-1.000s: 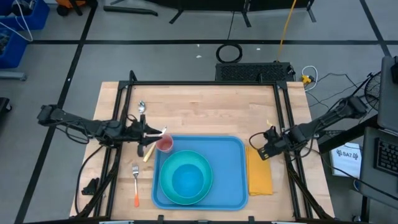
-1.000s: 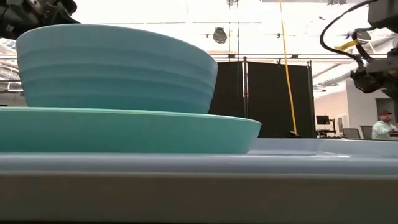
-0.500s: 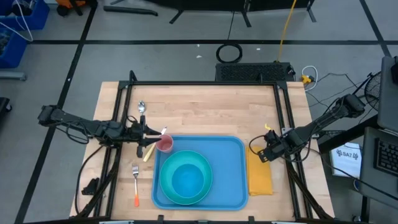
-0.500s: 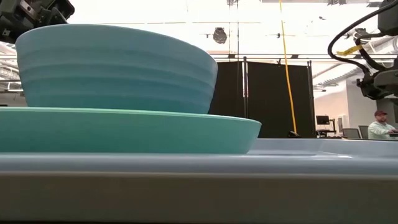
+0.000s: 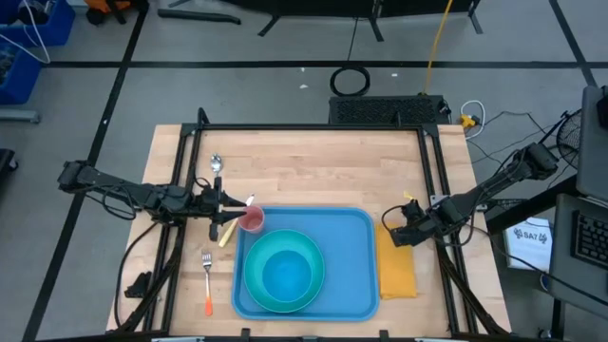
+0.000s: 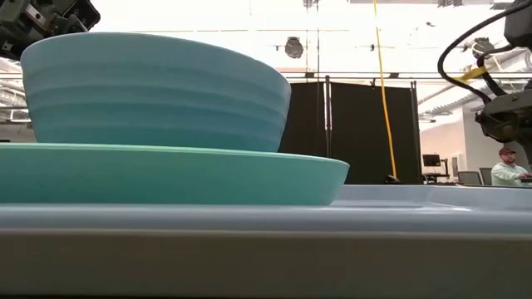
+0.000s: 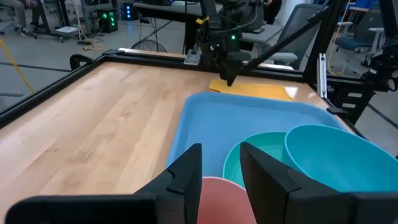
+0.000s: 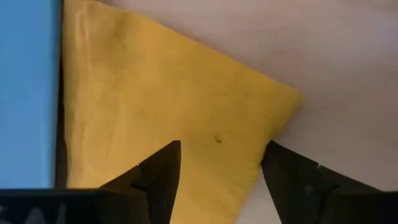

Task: Set up tray
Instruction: Put the yellow napkin on the blue serving tray to the top right of the green plate

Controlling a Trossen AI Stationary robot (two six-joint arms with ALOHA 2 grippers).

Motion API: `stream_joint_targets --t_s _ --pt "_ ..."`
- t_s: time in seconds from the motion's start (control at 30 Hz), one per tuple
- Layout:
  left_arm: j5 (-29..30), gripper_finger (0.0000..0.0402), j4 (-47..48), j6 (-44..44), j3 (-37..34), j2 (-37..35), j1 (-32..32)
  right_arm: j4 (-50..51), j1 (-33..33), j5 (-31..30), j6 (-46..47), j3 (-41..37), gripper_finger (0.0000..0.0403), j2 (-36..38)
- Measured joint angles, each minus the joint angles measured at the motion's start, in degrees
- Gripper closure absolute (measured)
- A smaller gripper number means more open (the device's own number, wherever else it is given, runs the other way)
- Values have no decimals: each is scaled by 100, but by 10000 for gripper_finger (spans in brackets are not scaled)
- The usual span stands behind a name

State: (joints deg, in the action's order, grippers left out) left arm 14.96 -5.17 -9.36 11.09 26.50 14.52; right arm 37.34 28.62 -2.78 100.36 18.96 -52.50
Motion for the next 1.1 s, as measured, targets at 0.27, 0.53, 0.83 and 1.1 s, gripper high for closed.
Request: stream_joint_targets --t_s 0.27,0.53,0.83,1.1 --pt "44 289 47 -33 0 0 0 -1098 -9 -335 -204 -23 215 147" --pt "155 289 64 -109 0 0 0 -1736 -15 -641 -673 -48 285 -46" --pt "155 289 66 -167 0 0 0 -1572 -13 -750 -1226 -61 395 -88" --pt "162 289 66 -280 0 0 0 -1723 0 -1103 -1720 141 399 246"
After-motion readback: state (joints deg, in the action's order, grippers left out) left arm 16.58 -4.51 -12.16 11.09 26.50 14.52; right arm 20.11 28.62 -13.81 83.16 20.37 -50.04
